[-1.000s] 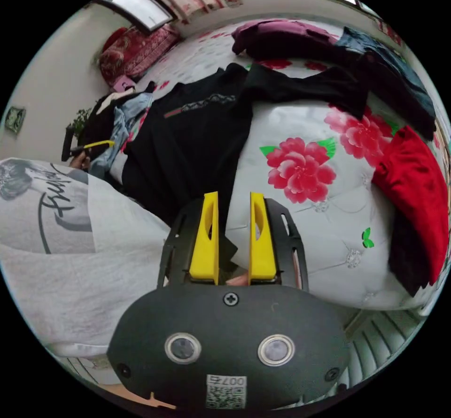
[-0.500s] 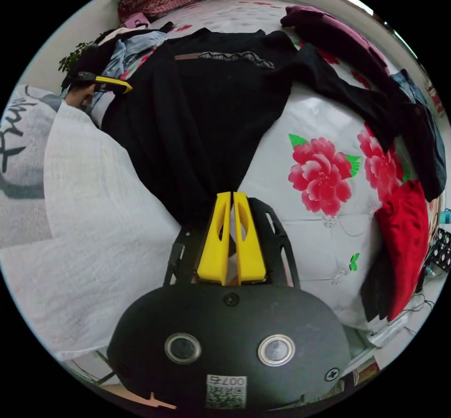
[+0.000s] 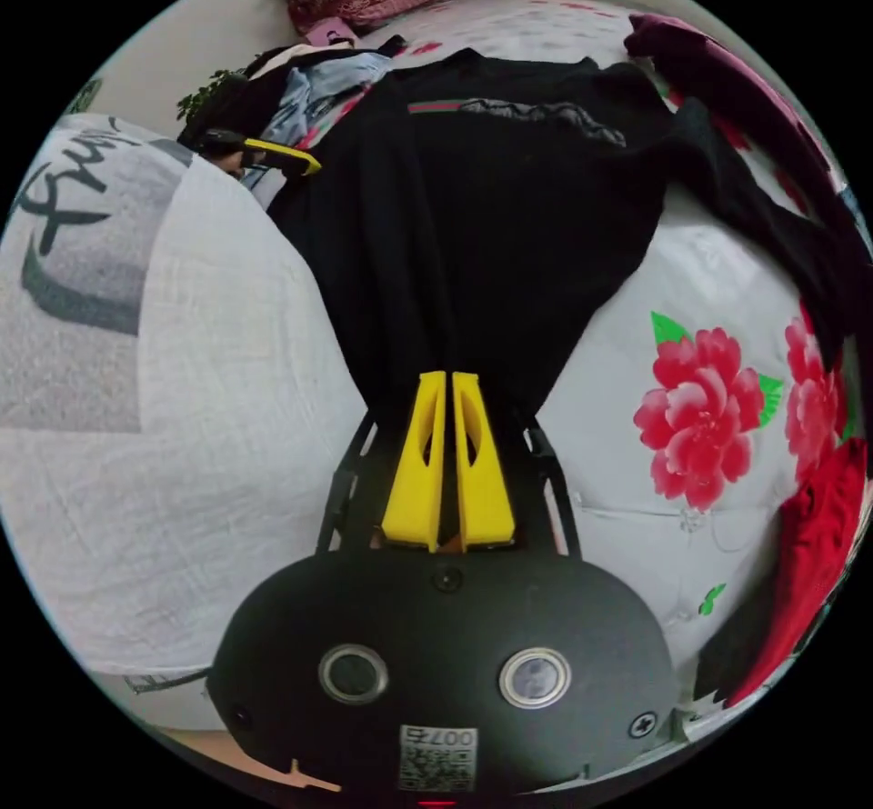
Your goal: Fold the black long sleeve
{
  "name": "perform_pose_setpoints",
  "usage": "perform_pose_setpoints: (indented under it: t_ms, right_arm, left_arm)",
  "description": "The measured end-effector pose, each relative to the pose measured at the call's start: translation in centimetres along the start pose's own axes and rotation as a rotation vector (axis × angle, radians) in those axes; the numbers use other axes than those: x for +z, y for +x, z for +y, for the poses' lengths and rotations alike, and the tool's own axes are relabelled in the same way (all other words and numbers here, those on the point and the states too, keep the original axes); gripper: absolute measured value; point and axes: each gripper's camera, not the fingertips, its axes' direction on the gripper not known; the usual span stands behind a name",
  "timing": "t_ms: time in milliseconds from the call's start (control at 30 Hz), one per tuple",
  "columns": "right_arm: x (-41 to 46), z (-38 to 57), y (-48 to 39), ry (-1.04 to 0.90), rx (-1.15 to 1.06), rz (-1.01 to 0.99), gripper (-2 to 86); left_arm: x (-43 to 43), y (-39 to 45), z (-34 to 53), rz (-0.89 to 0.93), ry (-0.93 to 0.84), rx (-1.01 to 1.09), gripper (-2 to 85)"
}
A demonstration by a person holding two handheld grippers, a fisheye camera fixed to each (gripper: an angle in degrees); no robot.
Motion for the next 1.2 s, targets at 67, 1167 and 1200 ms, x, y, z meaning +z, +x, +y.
perform_pose_setpoints:
  t_ms: [67,1167,1200]
  right_arm:
    - [-2.3,0.0,1.3,0.036,0.031,0.047,0.0]
    - [-35.5,-2.3,16.5,0.916,0.255,0.0,2.1]
    - [-37.8,-2.9,11.8,0.945,0.124,-0.037,2.6]
  left_arm:
    - [0.0,-0.1,0.3,0.003,0.002,-0.011,-1.0]
    - [-6.4,-1.4,17.7,0.194,0.303,-0.366,-1.0]
    - [-6.9,-1.1,18.5,0.198,0.328,-0.359,-1.0]
